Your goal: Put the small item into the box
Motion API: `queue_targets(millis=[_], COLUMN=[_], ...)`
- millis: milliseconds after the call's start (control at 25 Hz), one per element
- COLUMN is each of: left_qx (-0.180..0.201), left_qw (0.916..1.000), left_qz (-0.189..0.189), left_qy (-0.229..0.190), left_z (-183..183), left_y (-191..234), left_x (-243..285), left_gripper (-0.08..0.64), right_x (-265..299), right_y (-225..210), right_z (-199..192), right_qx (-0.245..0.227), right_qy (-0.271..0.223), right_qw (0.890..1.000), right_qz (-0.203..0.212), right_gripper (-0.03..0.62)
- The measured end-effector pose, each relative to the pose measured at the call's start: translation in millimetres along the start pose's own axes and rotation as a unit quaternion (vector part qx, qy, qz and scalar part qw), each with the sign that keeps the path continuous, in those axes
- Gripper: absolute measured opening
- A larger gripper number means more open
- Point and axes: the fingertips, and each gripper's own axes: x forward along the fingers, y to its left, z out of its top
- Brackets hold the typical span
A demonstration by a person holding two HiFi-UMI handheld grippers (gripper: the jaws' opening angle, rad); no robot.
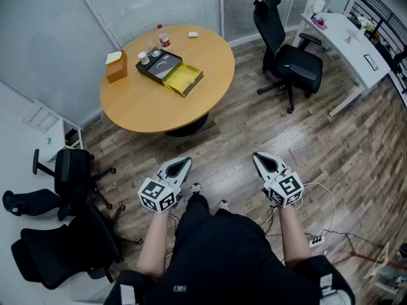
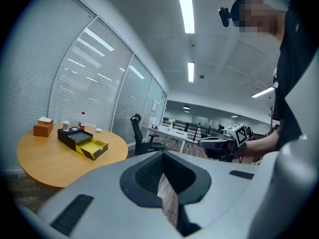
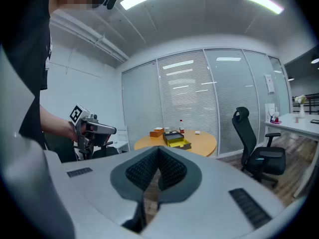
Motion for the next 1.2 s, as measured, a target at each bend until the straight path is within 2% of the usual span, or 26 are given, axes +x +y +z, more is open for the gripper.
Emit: queue_targets(millis=[280,480,720,1200], left_qx=[-0.001,-0.002,-0.012,-0.032], left_qw=[1.0,1.0,0.9999,0.9992], left_qz=[0.0,0.001,0.004,-0.019], left_qy=[0.002,0.0,0.004,0.012], left_z=[-0.1,5.3,2.6,9.5], left_y=[2.1,7.4,19.0,74.8], left_x=[6.5,9.1,8.0,20.6], left_gripper=[0.006,0.006,0.006,0.006], right_x=[4.0,6.1,16.9,77.6], right_y=[-1.6,-6.3,-9.5,-11.4], right_z=[-1.4,-9.0,-13.7,-12.4], right_qx=[-0.004,0.014,0.002,0.01], right_qy=[0.006,0.012,0.021,0.046], right_qw=[1.0,1.0,1.0,0.999], right_qz=[0.006,0.011,-0.003,-0.02], right_gripper=[0.003,0.003,0.003,0.004])
